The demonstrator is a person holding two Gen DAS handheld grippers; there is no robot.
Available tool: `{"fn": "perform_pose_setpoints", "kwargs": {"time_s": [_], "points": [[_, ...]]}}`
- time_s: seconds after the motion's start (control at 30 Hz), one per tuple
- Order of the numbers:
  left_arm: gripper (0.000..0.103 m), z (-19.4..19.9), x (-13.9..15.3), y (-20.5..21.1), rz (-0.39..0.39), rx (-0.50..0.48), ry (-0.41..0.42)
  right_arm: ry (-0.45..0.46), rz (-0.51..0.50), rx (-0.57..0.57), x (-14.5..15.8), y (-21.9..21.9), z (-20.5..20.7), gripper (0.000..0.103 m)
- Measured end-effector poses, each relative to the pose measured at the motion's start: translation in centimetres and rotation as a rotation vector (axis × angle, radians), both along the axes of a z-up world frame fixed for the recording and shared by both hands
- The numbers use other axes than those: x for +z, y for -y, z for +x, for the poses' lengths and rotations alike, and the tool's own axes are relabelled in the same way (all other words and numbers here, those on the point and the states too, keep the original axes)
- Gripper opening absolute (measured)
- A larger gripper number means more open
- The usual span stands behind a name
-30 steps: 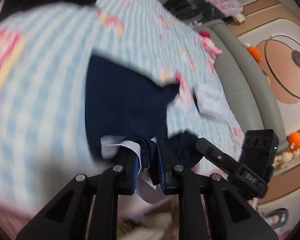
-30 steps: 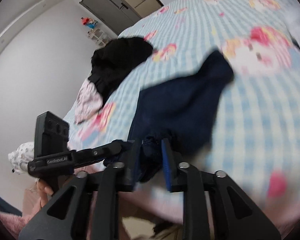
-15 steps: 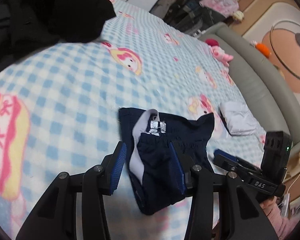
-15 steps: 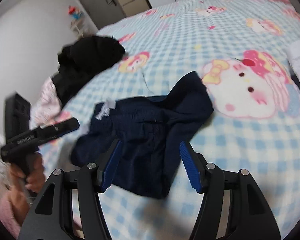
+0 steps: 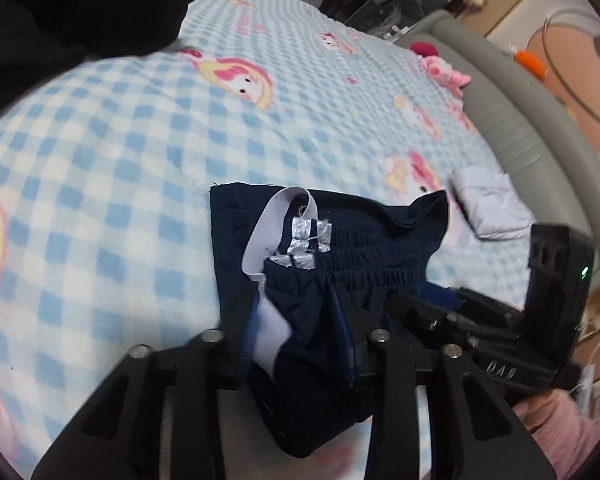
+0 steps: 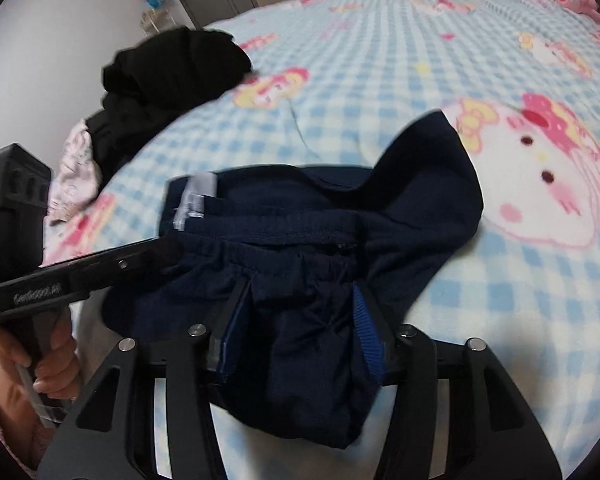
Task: Fold clothes
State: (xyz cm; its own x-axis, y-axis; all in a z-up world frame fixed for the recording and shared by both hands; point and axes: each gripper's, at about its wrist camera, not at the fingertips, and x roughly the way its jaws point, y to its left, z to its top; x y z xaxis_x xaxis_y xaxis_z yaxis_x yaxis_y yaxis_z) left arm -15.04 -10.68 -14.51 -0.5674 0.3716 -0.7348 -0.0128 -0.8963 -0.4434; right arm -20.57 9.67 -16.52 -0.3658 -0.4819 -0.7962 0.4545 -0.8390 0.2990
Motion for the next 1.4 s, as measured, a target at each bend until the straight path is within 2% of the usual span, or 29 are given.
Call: {"fn": "perform_pose_setpoints", "kwargs": {"time_s": [0.07, 0.1, 0.2, 0.27, 0.33, 0.37, 0.4, 0.43, 0.47, 0.5, 0.53, 0.6, 0.63, 0.7, 0.8, 0.83, 0.87, 0.9, 0.97, 1.03, 1.07, 1.1, 1.17, 1.2, 1.23, 1.33, 1.4], "points": [[0.011, 0.2, 1.5, -0.7, -0.046, -0.012, -0.047, -0.032, -0.029, 0.008, 1.0, -0.2, 0.4, 0.020], [0.011, 0.2, 2.5, -0.9, -0.061, -0.014, -0.084, -0.070, -0.042, 0.017, 2.1, -0.2, 0.9, 0.016], [0.011, -0.6, 4.4, -0.9, -0.081, 0.001, -0.152, -0.163, -0.057, 0.025, 4.8, 0.1, 1.5, 0.014], [0.016, -2.2, 3.6, -0.4, -0.054, 0.011, -0.116, -0.207, -0.058, 0.005, 5.8, 0.2, 1.0, 0.014], [0.020, -3.9, 1.5, 0.4, -0.011, 0.024, -0.029, -0.183, -0.012, -0.005, 4.5, 0.8, -0.7, 0.020], [0.025, -4.4, 0.7, 0.7, 0.009, 0.037, 0.001, -0.171, 0.011, -0.010, 3.8, 1.2, -1.5, 0.034], [0.029, -4.4, -0.1, 1.1, 0.030, 0.055, 0.020, -0.157, 0.035, -0.016, 3.1, 1.4, -2.3, 0.042], [0.032, -4.3, -0.3, 1.5, 0.047, 0.070, 0.024, -0.116, 0.066, -0.027, 1.9, 1.4, -2.9, 0.042], [0.038, -4.0, -0.2, 1.9, 0.062, 0.081, 0.016, -0.074, 0.092, -0.038, 0.7, 1.4, -3.5, 0.042], [0.043, -3.5, 0.1, 2.5, 0.066, 0.097, 0.010, -0.032, 0.067, -0.057, 0.2, 0.8, -3.7, 0.043], [0.046, -2.7, 0.5, 3.1, 0.060, 0.117, 0.004, -0.017, -0.005, -0.086, 0.4, -0.4, -3.4, 0.045], [0.057, -0.8, 1.2, 4.4, 0.058, 0.158, 0.001, -0.012, -0.101, -0.172, 1.1, -2.7, -1.8, 0.064], [0.058, 0.1, 0.9, 4.8, 0.081, 0.163, 0.023, -0.007, -0.144, -0.227, 1.4, -3.9, -0.7, 0.067], [0.058, 1.1, -0.1, 5.3, 0.148, 0.143, 0.086, 0.015, -0.217, -0.314, 1.3, -6.2, 1.4, 0.071], [0.056, 2.3, -0.6, 4.4, 0.205, 0.119, 0.098, 0.049, -0.222, -0.342, 0.0, -7.8, 3.6, 0.070], [0.056, 2.6, -0.5, 3.9, 0.209, 0.113, 0.091, 0.052, -0.220, -0.336, -0.3, -8.0, 3.9, 0.070], [0.051, 2.8, -0.4, 3.3, 0.202, 0.102, 0.085, 0.046, -0.214, -0.317, 0.0, -7.7, 3.7, 0.071], [0.032, 2.7, -0.4, 2.4, 0.186, 0.072, 0.083, 0.041, -0.208, -0.298, 0.3, -7.4, 3.5, 0.071], [0.029, 2.4, -0.5, 1.5, 0.155, 0.036, 0.088, 0.040, -0.218, -0.244, 0.7, -6.5, 3.1, 0.071], [0.029, 2.2, -0.9, 1.3, 0.148, 0.045, 0.098, 0.047, -0.206, -0.180, 0.4, -5.2, 2.6, 0.071], [0.018, 2.1, -1.0, 1.3, 0.139, 0.055, 0.101, 0.046, -0.175, -0.165, -0.2, -4.6, 2.6, 0.057], [0.013, 1.9, -1.2, 1.3, 0.129, 0.065, 0.105, 0.044, -0.144, -0.151, -0.8, -4.1, 2.5, 0.036], [0.011, 2.4, -0.2, 1.3, 0.100, 0.077, 0.075, 0.039, -0.087, -0.146, -1.0, -3.7, 2.3, 0.026], [0.011, 3.0, 0.8, 1.3, 0.082, 0.069, 0.043, 0.033, -0.106, -0.151, -0.2, -4.1, 2.7, 0.020], [0.011, 3.9, 2.0, 1.3, 0.069, 0.050, 0.009, 0.026, -0.126, -0.156, 0.7, -4.4, 3.1, 0.019], [0.011, 6.5, 3.3, 1.0, 0.097, 0.012, -0.025, -0.011, -0.146, -0.136, 3.5, -5.1, 5.0, 0.015], [0.011, 8.2, 2.6, 1.0, 0.120, 0.010, 0.015, -0.029, -0.142, -0.112, 4.8, -5.5, 6.7, 0.015]]}}
